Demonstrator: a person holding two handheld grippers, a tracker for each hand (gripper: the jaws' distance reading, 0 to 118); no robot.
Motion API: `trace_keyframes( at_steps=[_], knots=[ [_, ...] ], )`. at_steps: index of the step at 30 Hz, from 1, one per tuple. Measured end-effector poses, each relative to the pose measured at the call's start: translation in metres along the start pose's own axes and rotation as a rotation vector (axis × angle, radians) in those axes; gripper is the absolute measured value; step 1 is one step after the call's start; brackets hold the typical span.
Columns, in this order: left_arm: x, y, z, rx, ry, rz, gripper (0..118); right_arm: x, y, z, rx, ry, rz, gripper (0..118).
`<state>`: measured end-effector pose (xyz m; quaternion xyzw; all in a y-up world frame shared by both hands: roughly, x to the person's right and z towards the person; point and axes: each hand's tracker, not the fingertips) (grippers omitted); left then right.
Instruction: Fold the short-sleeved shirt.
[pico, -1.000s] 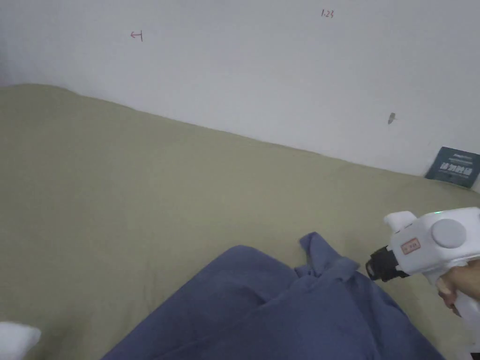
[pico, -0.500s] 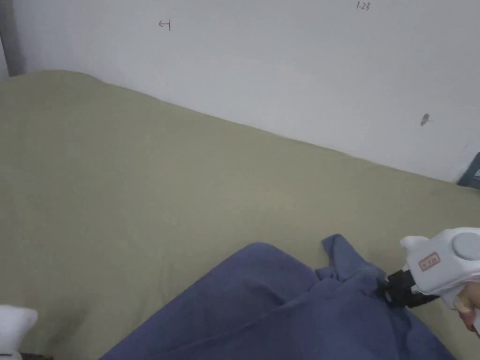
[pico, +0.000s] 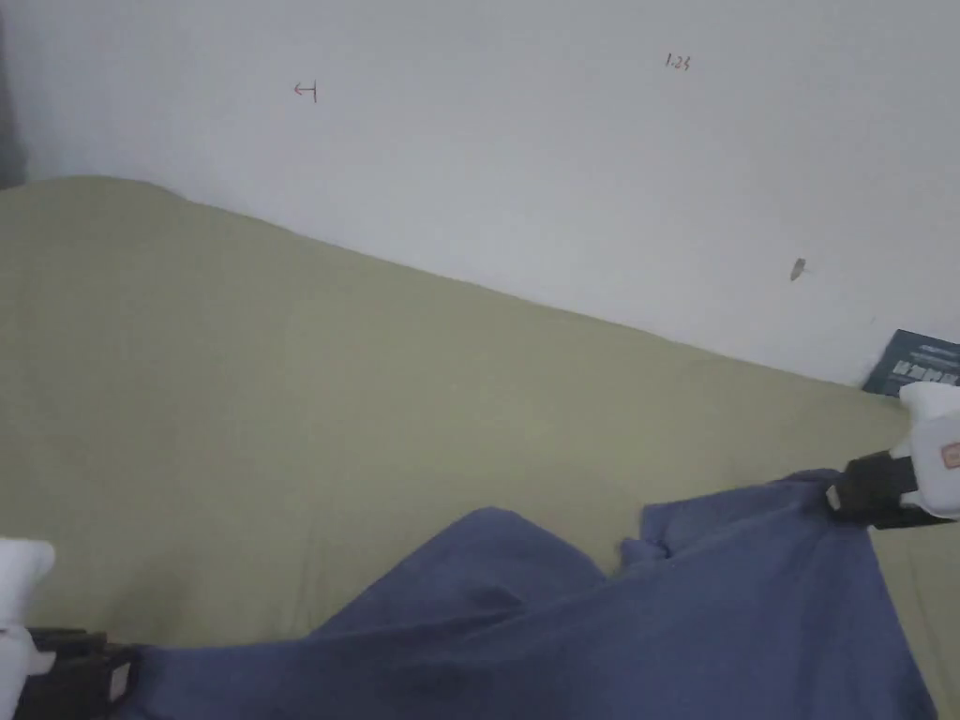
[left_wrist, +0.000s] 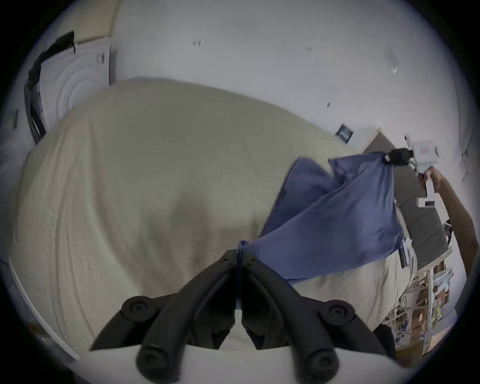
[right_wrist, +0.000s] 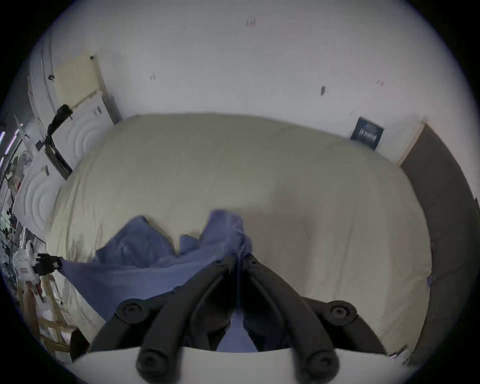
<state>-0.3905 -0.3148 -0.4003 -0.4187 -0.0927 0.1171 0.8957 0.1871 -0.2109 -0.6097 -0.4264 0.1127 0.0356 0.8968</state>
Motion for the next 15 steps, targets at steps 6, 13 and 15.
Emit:
trace_keyframes(
  at_steps=[6,13,15],
  knots=[
    [0.025,0.075,0.036,0.144,0.003,-0.103,3,0.002,0.012,0.071,0.150,-0.077,0.016,7],
    [0.045,0.168,0.063,0.293,0.036,-0.152,3,0.011,0.041,0.142,0.313,-0.156,-0.011,7],
    [0.052,0.190,0.068,0.329,0.041,-0.186,3,0.011,0.049,0.156,0.359,-0.192,0.004,7]
  ],
)
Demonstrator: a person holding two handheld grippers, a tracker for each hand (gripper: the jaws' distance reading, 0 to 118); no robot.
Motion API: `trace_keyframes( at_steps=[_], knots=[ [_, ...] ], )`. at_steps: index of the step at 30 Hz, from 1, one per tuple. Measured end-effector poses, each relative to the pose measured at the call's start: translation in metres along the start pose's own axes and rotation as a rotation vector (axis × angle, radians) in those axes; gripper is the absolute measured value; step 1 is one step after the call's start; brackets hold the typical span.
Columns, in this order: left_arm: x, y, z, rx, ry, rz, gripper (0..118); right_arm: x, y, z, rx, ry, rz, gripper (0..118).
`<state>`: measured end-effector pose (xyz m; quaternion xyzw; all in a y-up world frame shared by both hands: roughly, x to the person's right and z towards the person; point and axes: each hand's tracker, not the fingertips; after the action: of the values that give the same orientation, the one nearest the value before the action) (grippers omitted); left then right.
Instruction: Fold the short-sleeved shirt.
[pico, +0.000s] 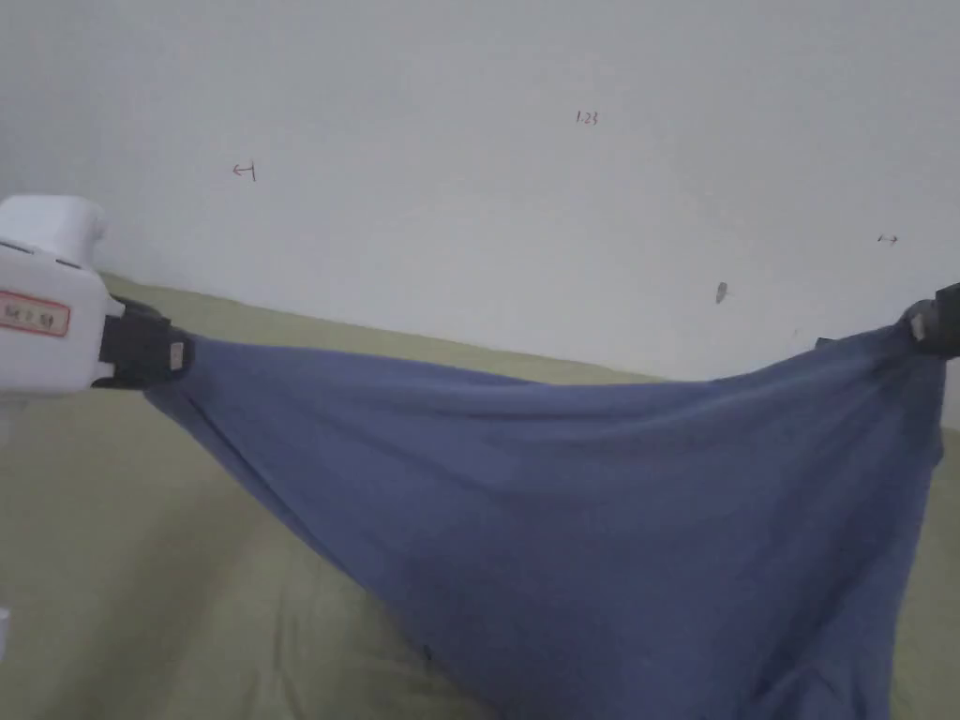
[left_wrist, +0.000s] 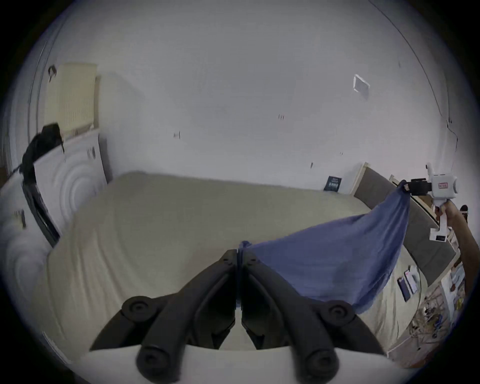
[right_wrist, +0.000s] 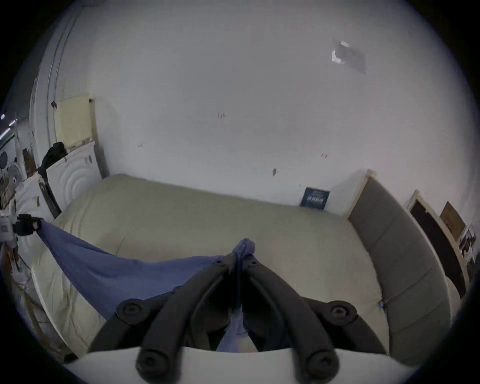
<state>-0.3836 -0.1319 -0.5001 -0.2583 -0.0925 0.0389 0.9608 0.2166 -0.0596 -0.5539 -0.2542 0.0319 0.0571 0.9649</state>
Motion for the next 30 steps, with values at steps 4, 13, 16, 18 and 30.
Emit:
trace_keyframes(
  at_steps=[4,13,16,18,30],
  knots=[
    [0.002,0.048,-0.014,0.040,0.027,-0.033,3,0.007,0.023,0.004,0.082,-0.041,-0.024,7],
    [0.017,0.132,-0.046,0.150,0.141,-0.118,2,0.017,0.075,-0.018,0.212,-0.118,-0.035,7],
    [0.018,0.149,-0.057,0.167,0.172,-0.119,3,0.015,0.093,-0.024,0.264,-0.140,-0.002,7],
    [0.020,0.158,-0.062,0.179,0.193,-0.125,2,0.016,0.106,-0.026,0.294,-0.168,0.002,7],
    [0.018,0.182,-0.087,0.241,0.245,-0.154,3,0.006,0.115,-0.029,0.367,-0.168,0.016,7]
  ],
)
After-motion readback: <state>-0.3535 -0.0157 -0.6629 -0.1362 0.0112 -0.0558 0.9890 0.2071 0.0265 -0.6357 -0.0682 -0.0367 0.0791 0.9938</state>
